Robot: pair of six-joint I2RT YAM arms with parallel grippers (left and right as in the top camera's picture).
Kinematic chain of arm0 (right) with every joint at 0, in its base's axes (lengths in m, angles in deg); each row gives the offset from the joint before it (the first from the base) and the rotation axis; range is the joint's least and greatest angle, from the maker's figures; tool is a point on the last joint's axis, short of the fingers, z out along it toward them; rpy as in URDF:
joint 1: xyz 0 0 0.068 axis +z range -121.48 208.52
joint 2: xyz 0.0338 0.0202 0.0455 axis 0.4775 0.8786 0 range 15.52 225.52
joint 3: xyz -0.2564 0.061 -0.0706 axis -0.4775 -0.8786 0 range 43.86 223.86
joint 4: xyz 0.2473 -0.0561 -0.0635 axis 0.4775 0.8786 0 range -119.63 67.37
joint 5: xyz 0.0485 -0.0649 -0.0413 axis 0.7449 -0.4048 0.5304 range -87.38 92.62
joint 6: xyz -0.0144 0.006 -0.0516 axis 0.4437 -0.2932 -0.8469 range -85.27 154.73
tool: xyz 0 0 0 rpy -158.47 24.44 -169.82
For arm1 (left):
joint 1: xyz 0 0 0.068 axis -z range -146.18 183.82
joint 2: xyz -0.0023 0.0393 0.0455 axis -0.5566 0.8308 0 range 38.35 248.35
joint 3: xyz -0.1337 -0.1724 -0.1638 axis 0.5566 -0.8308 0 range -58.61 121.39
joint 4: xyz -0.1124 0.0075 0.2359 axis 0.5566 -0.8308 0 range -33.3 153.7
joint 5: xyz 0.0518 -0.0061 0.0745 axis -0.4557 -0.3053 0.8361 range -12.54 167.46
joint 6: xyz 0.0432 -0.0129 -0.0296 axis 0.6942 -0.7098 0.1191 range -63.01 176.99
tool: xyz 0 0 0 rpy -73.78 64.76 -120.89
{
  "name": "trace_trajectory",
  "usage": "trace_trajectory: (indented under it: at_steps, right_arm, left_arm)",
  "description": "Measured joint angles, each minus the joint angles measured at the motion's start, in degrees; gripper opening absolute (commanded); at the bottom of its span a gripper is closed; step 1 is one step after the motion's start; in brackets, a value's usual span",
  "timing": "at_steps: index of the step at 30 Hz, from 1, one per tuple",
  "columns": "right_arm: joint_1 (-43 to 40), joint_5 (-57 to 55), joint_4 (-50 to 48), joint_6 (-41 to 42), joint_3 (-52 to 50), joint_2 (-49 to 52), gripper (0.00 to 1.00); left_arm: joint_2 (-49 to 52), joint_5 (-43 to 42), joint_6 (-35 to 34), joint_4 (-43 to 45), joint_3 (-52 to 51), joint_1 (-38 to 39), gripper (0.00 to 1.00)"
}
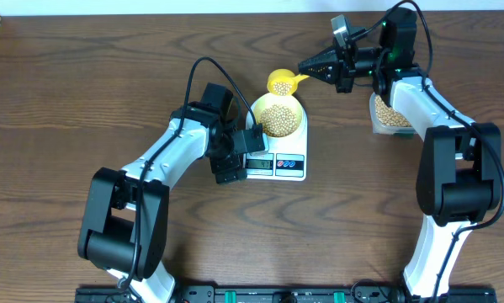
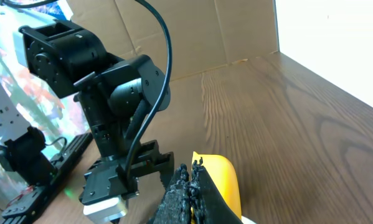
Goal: Scoop item into bowl and weigh 50g on scale
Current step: 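Hold the scoop tilted over the bowl, shaking out more soybeans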
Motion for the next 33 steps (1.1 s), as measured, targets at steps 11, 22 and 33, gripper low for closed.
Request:
trace_trajectory:
  at_steps: [11, 22, 33]
  right_arm:
    - [0.00, 0.00, 0.00, 0.07, 0.00, 0.00, 0.01]
    - [0.00, 0.02, -0.02, 0.26, 0.00, 0.00, 0.01]
    - [0.00, 0.02, -2.01, 0.39, 0.00, 0.00, 0.01]
  left_arm:
    - [0.00, 0.00, -0.02, 0.00, 0.00, 0.00, 0.98]
    - [0.00, 0.00, -0.02, 0.00, 0.00, 0.00, 0.98]
    - [0.00, -0.02, 0.00, 0.00, 0.00, 0.00, 0.98]
